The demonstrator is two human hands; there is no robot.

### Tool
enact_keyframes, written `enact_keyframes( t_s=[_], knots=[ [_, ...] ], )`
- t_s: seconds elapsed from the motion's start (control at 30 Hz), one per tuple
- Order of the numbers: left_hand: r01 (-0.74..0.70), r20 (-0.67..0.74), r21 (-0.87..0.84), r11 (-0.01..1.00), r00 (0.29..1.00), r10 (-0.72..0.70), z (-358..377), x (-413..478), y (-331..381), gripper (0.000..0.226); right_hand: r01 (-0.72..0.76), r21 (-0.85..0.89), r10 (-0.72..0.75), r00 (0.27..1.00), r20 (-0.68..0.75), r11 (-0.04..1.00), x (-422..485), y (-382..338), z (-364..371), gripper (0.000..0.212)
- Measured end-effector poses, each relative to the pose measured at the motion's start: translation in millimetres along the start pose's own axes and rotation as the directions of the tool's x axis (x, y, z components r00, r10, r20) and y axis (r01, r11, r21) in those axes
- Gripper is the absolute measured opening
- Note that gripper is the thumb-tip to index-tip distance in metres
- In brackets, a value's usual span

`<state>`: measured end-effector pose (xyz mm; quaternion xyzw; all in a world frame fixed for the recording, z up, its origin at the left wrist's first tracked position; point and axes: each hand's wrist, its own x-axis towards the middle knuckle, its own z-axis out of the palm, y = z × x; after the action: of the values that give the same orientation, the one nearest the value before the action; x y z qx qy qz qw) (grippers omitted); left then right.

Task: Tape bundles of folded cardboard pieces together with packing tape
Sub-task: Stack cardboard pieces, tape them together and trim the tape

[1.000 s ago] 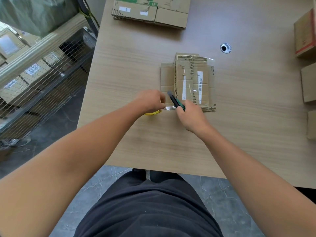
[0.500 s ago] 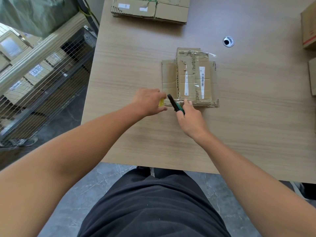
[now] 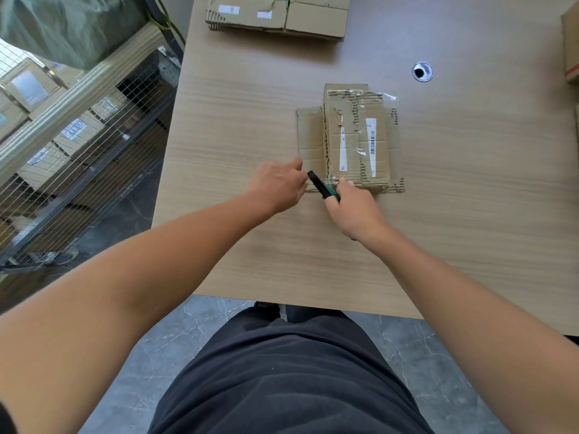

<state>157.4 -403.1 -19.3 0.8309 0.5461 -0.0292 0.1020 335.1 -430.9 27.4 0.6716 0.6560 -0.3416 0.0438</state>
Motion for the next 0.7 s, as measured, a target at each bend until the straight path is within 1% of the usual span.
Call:
enact_keyframes(
  t_s=[0.07, 0.17, 0.3, 0.43, 0.5, 0.53, 0.63, 0.7],
  knots=[
    [0.006, -0.007, -0.001, 1.000, 1.000, -0.006, -2, 1, 3, 0.036, 0.021, -0.028, -0.022, 0.999, -0.029, 0.999, -1, -1, 8, 0.018],
    [0.023, -0.003, -0.025, 0.999, 1.000, -0.023, -5, 1, 6, 0.035, 0.026, -0.087, -0.030, 0.999, -0.041, 0.996, 1, -5, 22, 0.034],
    [0.053, -0.040, -0.061, 0.997, 0.998, -0.056, -4, -3, 12, 0.032, -0.005, -0.115, 0.007, 1.000, 0.013, 0.993, 3, -13, 34, 0.049],
    [0.078, -0.056, -0.081, 0.994, 0.995, -0.083, -4, -11, 13, 0.030, -0.015, -0.156, 0.019, 1.000, 0.024, 0.988, 6, -19, 34, 0.055],
    [0.084, -0.052, -0.088, 0.993, 0.995, -0.088, -5, -15, 15, 0.031, -0.007, -0.204, 0.017, 0.999, 0.047, 0.979, 8, -17, 33, 0.052],
    [0.093, -0.059, -0.109, 0.990, 0.993, -0.100, -6, -16, 16, 0.032, -0.003, -0.244, 0.020, 0.998, 0.066, 0.970, 8, -13, 33, 0.046],
    [0.179, -0.175, -0.206, 0.962, 0.961, -0.216, -17, -11, 6, 0.032, 0.030, -0.375, 0.020, 0.991, 0.129, 0.927, 9, 0, 33, 0.031],
    [0.245, -0.197, -0.197, 0.949, 0.939, -0.283, -24, -4, -17, 0.033, 0.054, -0.378, 0.000, 0.990, 0.142, 0.924, 12, 6, 30, 0.026]
  ],
)
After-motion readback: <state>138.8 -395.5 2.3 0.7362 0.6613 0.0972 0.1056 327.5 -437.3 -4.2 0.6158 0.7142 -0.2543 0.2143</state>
